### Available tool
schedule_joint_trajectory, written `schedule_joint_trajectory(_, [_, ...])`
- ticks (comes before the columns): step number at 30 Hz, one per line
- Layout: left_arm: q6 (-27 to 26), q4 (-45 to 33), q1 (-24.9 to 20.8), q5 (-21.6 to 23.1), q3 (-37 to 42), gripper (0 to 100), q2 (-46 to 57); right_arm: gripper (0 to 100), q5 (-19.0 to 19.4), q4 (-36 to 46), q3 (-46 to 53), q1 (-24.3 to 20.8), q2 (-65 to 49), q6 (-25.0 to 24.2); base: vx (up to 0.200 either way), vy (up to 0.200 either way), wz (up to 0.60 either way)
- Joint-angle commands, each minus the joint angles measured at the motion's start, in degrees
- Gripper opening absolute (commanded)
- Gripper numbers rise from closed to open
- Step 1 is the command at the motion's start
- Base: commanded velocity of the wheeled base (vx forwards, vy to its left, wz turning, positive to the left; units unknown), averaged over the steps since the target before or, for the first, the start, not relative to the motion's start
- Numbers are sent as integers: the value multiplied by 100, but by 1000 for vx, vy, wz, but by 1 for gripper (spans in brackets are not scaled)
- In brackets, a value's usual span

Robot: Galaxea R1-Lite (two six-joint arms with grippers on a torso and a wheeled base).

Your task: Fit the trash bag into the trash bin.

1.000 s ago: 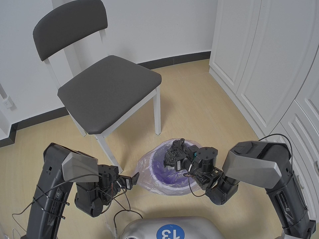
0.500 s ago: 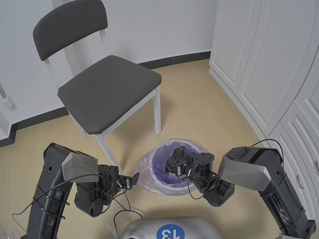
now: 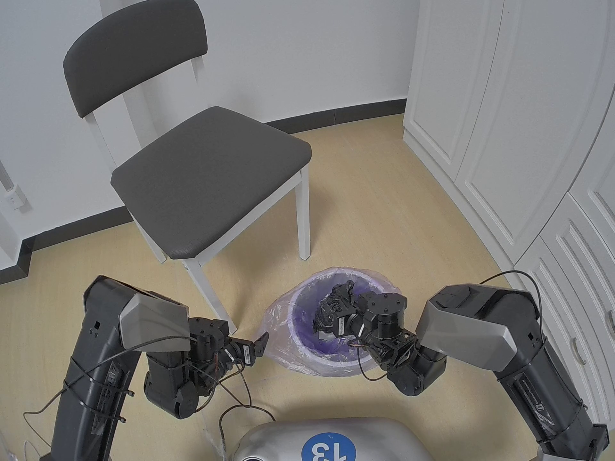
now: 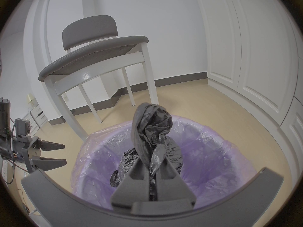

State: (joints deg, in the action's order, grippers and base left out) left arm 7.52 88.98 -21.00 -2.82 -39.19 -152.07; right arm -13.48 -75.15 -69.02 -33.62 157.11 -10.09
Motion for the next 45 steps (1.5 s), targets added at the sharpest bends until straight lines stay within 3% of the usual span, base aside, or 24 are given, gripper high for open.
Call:
schedule_joint_trajectory(1, [4,102,0,0,-1,100,1,0,4,-8,3,-4,12,-1,0,0,0])
schedule_joint_trajectory(16, [4,102,0,0,-1,100,1,0,-5,256,100,-30,-40,-80,0,0,0])
schedule_joint_trajectory(17, [4,102,0,0,-1,100,1,100,-5,256,100,-30,-40,-80,0,0,0])
schedule_joint_trajectory(37, [12,102,0,9,-1,100,1,100,-40,71,337,-39,-119,-10,0,0,0])
schedule_joint_trajectory(41, [12,102,0,9,-1,100,1,100,39,-272,952,277,-928,737,0,0,0])
schedule_joint_trajectory(45, [12,102,9,9,-1,100,1,100,74,62,1225,602,-1622,869,0,0,0])
